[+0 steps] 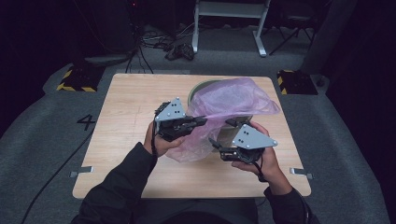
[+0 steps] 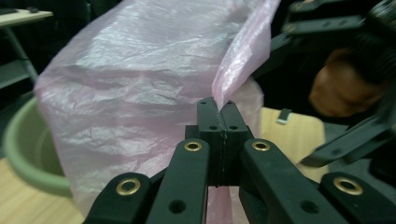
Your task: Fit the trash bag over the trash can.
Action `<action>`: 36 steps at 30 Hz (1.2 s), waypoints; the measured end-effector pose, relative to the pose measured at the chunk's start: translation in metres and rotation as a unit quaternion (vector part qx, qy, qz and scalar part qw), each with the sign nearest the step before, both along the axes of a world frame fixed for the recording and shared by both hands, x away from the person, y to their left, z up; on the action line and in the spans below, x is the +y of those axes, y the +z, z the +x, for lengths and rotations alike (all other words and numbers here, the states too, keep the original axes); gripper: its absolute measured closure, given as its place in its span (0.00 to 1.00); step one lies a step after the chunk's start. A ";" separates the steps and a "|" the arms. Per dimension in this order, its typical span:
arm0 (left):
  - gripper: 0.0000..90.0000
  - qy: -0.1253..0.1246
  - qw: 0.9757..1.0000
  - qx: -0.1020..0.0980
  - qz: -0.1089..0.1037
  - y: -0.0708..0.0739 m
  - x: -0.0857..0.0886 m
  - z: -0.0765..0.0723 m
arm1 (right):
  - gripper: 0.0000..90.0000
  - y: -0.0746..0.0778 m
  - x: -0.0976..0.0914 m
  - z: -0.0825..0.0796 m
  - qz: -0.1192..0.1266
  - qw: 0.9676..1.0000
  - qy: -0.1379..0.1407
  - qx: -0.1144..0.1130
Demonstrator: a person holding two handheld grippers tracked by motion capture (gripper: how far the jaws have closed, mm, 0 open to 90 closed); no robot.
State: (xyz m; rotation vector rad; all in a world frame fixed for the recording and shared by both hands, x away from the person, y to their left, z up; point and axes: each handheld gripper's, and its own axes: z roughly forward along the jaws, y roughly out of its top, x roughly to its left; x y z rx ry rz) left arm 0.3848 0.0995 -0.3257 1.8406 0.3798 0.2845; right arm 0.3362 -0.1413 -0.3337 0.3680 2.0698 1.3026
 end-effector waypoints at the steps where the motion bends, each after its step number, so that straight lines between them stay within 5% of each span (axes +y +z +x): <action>1: 1.00 -0.005 1.000 0.003 -0.001 0.000 -0.002 0.000 | 0.31 -0.001 0.001 0.001 0.000 1.000 -0.002 0.003; 6: 1.00 -0.036 0.999 0.016 -0.013 0.000 -0.006 -0.003 | 0.38 -0.006 0.005 0.006 -0.028 0.999 -0.014 -0.005; 9: 1.00 -0.051 0.998 0.028 -0.036 0.002 -0.004 -0.004 | 0.65 -0.006 0.005 0.009 -0.040 0.999 -0.019 -0.004; 10: 1.00 -0.051 0.998 0.028 -0.036 0.002 -0.004 -0.004 | 0.65 -0.006 0.005 0.009 -0.040 0.999 -0.019 -0.004; 12: 1.00 -0.046 0.998 0.023 -0.035 0.003 -0.003 -0.004 | 0.86 -0.007 0.004 0.012 -0.053 0.998 -0.023 0.001; 13: 1.00 -0.042 0.998 0.024 -0.039 0.003 -0.002 -0.003 | 0.86 -0.007 0.004 0.012 -0.053 0.998 -0.023 0.001; 16: 1.00 -0.018 0.999 0.015 -0.037 0.003 0.003 0.001 | 0.97 -0.008 -0.001 0.012 -0.053 0.998 -0.025 0.004; 19: 1.00 0.018 0.999 0.013 -0.040 0.003 0.012 0.011 | 0.99 -0.005 -0.013 0.009 -0.048 0.998 -0.036 0.005; 20: 1.00 0.046 0.998 0.013 -0.045 0.002 0.021 0.020 | 0.99 -0.002 -0.026 0.007 -0.039 0.998 -0.038 0.011; 21: 1.00 0.046 0.998 0.013 -0.045 0.002 0.021 0.020 | 0.99 -0.002 -0.026 0.007 -0.039 0.998 -0.038 0.011; 27: 1.00 0.117 0.990 0.034 -0.066 -0.010 0.046 0.047 | 1.00 0.000 -0.068 0.004 -0.023 0.996 -0.077 0.023; 32: 1.00 0.153 0.986 0.026 -0.063 -0.023 0.060 0.063 | 1.00 -0.008 -0.100 0.010 -0.023 0.992 -0.123 0.029; 36: 1.00 0.172 0.983 0.040 -0.058 -0.038 0.070 0.071 | 1.00 -0.025 -0.122 0.020 -0.003 0.989 -0.126 0.072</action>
